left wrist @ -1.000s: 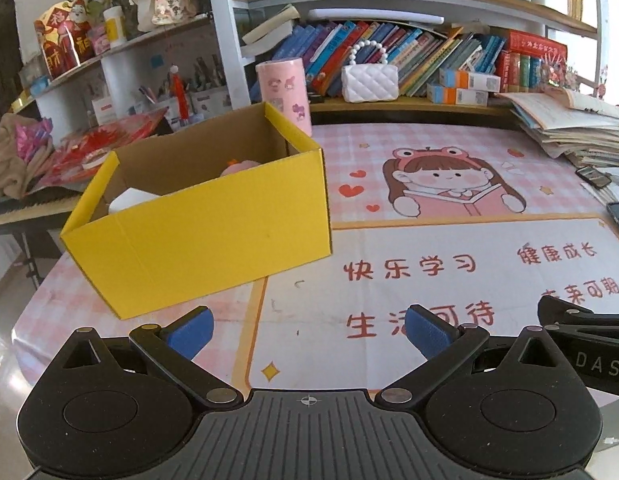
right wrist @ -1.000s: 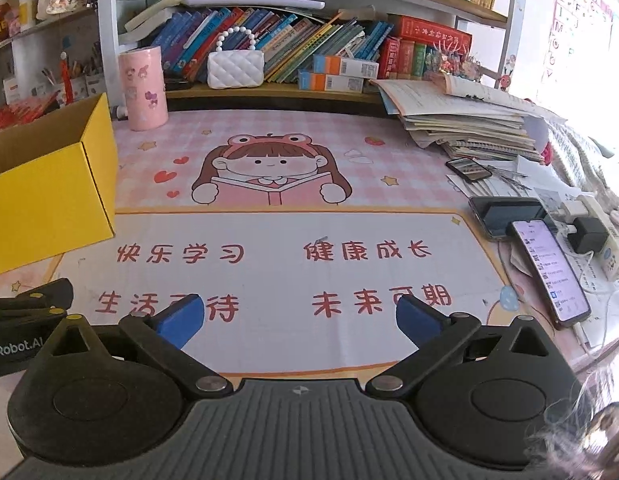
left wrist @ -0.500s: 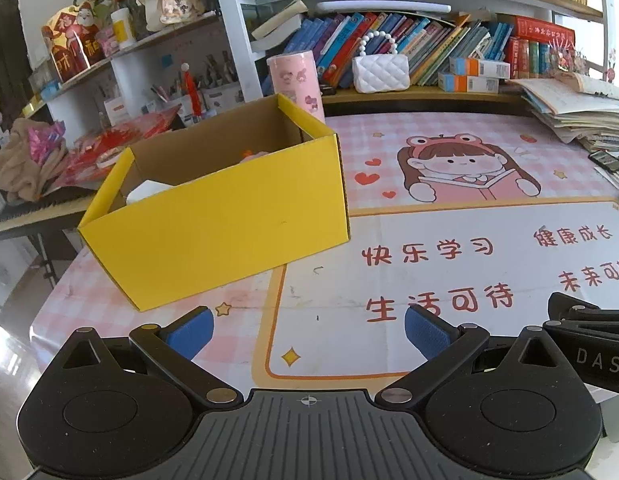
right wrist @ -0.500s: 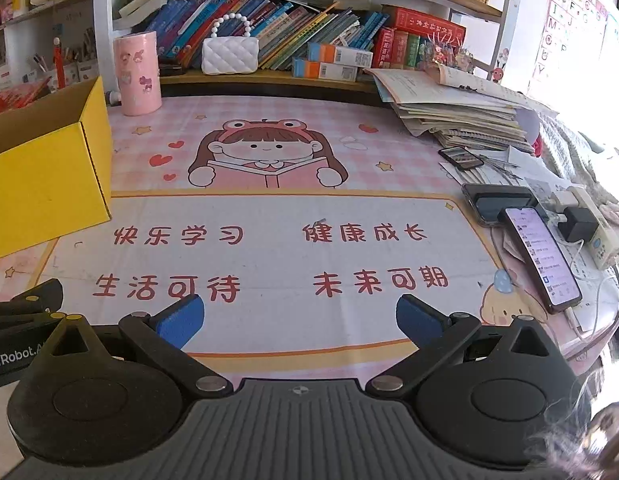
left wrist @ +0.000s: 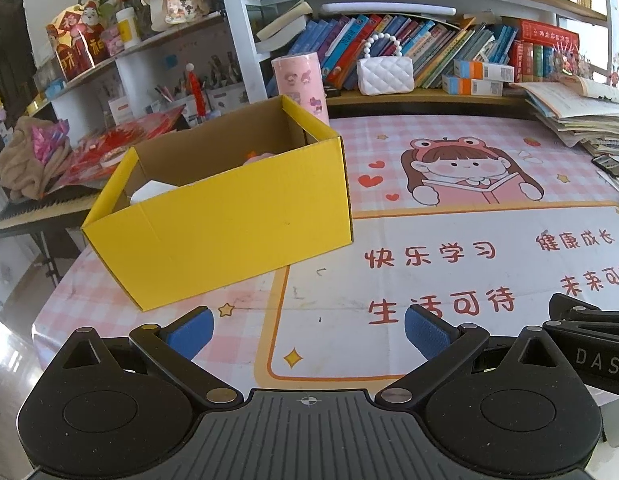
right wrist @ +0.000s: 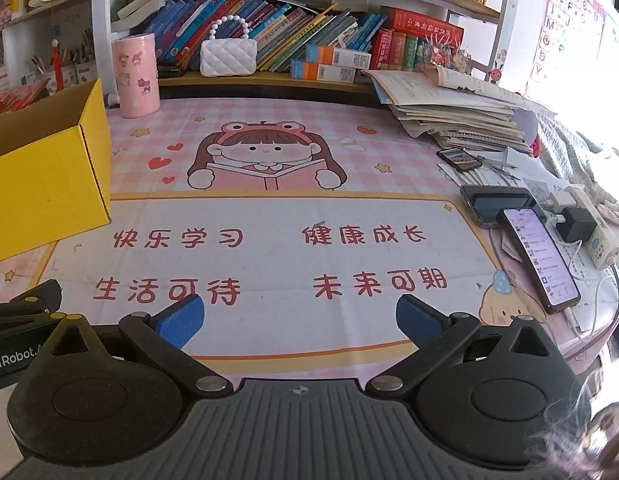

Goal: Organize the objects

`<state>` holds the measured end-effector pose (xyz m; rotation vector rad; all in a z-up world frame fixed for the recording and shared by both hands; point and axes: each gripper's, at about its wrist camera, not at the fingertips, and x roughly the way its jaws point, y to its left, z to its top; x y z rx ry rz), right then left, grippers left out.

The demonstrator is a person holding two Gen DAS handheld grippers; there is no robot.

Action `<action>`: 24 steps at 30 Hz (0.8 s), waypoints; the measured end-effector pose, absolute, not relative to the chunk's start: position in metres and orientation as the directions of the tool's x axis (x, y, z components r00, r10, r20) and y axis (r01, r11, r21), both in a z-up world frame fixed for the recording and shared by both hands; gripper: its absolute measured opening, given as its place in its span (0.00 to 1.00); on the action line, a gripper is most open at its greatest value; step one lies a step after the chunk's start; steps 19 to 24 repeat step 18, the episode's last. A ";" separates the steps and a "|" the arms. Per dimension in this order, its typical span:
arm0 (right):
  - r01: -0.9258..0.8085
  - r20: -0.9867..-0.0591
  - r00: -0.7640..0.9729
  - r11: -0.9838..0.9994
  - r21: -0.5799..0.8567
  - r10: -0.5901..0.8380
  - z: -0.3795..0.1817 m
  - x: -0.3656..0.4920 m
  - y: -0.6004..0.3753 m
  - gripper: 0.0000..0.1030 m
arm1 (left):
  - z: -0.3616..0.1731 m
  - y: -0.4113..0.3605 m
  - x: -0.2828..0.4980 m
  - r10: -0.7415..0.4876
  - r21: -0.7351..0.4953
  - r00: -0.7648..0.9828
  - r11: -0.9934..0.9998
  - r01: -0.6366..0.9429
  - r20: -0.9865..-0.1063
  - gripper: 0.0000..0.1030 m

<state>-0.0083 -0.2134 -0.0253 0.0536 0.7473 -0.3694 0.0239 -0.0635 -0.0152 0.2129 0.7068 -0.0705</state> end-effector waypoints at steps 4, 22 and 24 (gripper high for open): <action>0.347 -0.671 0.673 0.934 -0.084 -0.310 -0.025 -0.009 -0.214 1.00 | -0.015 -0.064 0.024 0.009 0.170 0.759 0.976 0.135 -0.651 0.99; 0.342 -0.664 0.681 0.936 -0.085 -0.310 -0.021 -0.008 -0.216 1.00 | -0.014 -0.066 0.024 0.011 0.166 0.761 0.978 0.127 -0.649 0.99; 0.342 -0.664 0.681 0.936 -0.085 -0.310 -0.021 -0.008 -0.216 1.00 | -0.014 -0.066 0.024 0.011 0.166 0.761 0.978 0.127 -0.649 0.99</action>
